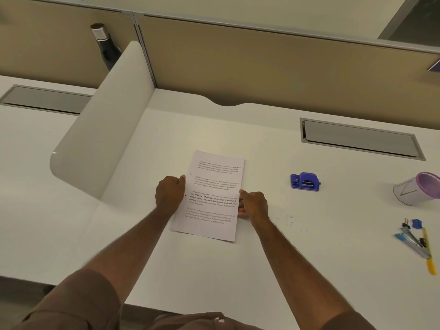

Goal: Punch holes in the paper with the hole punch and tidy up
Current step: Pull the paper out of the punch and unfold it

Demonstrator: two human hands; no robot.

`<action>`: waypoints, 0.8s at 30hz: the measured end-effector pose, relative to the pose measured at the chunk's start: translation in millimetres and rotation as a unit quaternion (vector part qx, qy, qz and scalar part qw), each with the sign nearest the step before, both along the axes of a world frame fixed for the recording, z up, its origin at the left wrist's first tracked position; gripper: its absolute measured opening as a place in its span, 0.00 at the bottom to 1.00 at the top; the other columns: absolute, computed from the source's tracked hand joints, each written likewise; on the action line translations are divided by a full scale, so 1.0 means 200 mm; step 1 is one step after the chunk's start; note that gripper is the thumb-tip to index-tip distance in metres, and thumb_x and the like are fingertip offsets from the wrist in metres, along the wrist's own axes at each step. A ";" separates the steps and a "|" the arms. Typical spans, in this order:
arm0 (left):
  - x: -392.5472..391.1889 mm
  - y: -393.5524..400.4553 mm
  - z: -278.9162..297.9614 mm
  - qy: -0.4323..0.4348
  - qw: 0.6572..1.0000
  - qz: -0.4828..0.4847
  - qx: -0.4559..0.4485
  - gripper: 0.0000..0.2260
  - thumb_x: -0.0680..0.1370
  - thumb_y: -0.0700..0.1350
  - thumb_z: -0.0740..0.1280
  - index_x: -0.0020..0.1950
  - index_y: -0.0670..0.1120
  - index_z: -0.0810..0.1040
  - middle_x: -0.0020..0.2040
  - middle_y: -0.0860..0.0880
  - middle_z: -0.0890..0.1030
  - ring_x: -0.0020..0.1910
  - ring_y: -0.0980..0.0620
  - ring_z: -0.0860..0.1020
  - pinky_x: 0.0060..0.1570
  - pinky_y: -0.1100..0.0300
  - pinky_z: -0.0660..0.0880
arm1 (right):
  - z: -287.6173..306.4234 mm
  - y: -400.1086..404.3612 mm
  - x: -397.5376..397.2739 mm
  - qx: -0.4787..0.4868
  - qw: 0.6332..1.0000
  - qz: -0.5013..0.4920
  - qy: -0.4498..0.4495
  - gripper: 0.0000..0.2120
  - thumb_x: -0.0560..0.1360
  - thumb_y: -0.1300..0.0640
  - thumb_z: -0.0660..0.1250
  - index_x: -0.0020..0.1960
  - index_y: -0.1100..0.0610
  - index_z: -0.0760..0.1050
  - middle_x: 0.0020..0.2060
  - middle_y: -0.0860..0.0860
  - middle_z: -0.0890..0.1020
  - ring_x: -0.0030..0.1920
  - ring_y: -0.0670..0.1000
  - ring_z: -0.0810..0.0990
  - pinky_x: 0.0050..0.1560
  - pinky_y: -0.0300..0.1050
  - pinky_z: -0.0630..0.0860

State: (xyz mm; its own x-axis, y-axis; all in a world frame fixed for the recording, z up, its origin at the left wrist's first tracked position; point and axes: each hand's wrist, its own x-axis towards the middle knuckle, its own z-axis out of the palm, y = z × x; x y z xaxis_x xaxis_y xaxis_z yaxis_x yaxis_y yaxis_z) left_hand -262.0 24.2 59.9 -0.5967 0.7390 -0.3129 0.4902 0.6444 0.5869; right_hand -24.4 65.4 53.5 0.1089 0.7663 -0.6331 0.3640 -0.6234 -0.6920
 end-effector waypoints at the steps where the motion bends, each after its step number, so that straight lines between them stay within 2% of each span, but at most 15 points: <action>1: 0.00 0.00 0.00 -0.003 1.000 0.001 0.001 0.23 0.83 0.54 0.60 0.42 0.38 0.84 0.40 0.41 0.85 0.42 0.39 0.82 0.49 0.49 0.80 | 0.00 0.00 0.00 0.005 1.000 0.004 -0.005 0.15 0.76 0.50 0.66 0.40 0.62 0.81 0.34 0.55 0.87 0.33 0.58 0.87 0.46 0.57 0.85; 5: -0.01 -0.02 0.02 -0.010 1.000 0.015 0.006 0.22 0.82 0.53 0.60 0.39 0.39 0.81 0.38 0.41 0.85 0.39 0.38 0.84 0.48 0.46 0.82 | 0.00 -0.01 0.01 0.016 1.000 0.004 -0.014 0.16 0.76 0.50 0.66 0.41 0.62 0.82 0.35 0.55 0.87 0.33 0.58 0.87 0.47 0.57 0.85; 9: -0.03 -0.04 0.03 -0.008 0.999 0.038 0.000 0.16 0.80 0.51 0.62 0.41 0.42 0.81 0.40 0.43 0.86 0.40 0.38 0.84 0.49 0.46 0.83 | 0.01 -0.02 0.02 0.038 0.998 0.010 -0.050 0.15 0.74 0.50 0.66 0.37 0.59 0.82 0.31 0.52 0.86 0.31 0.56 0.87 0.50 0.56 0.84; 12: -0.03 -0.05 0.03 -0.004 0.999 0.034 -0.004 0.14 0.79 0.49 0.61 0.42 0.43 0.81 0.40 0.43 0.86 0.40 0.39 0.85 0.50 0.46 0.82 | 0.01 -0.03 0.04 0.058 0.996 0.026 -0.067 0.15 0.75 0.51 0.65 0.34 0.57 0.80 0.29 0.51 0.85 0.31 0.56 0.86 0.47 0.57 0.85; 15: -0.02 -0.06 0.03 -0.012 0.999 0.033 0.004 0.13 0.79 0.48 0.62 0.45 0.43 0.82 0.41 0.44 0.87 0.42 0.40 0.85 0.52 0.47 0.81 | 0.01 -0.04 0.08 0.082 0.993 0.040 -0.070 0.15 0.76 0.52 0.65 0.37 0.60 0.81 0.30 0.50 0.85 0.33 0.57 0.86 0.47 0.58 0.84; 21: 0.10 -0.08 0.06 -0.038 0.997 0.027 0.060 0.14 0.80 0.48 0.61 0.43 0.43 0.82 0.35 0.48 0.85 0.38 0.43 0.84 0.48 0.46 0.82 | 0.05 -0.08 0.23 0.132 0.986 0.056 -0.085 0.11 0.78 0.55 0.62 0.42 0.49 0.81 0.32 0.46 0.85 0.33 0.49 0.85 0.48 0.54 0.84; 24: 0.21 -0.10 0.05 -0.080 0.992 0.013 0.097 0.13 0.80 0.49 0.62 0.42 0.45 0.82 0.33 0.49 0.85 0.36 0.46 0.84 0.46 0.44 0.83 | 0.06 -0.12 0.37 0.147 0.984 0.052 -0.083 0.12 0.79 0.56 0.61 0.42 0.48 0.82 0.33 0.45 0.85 0.33 0.46 0.85 0.45 0.52 0.85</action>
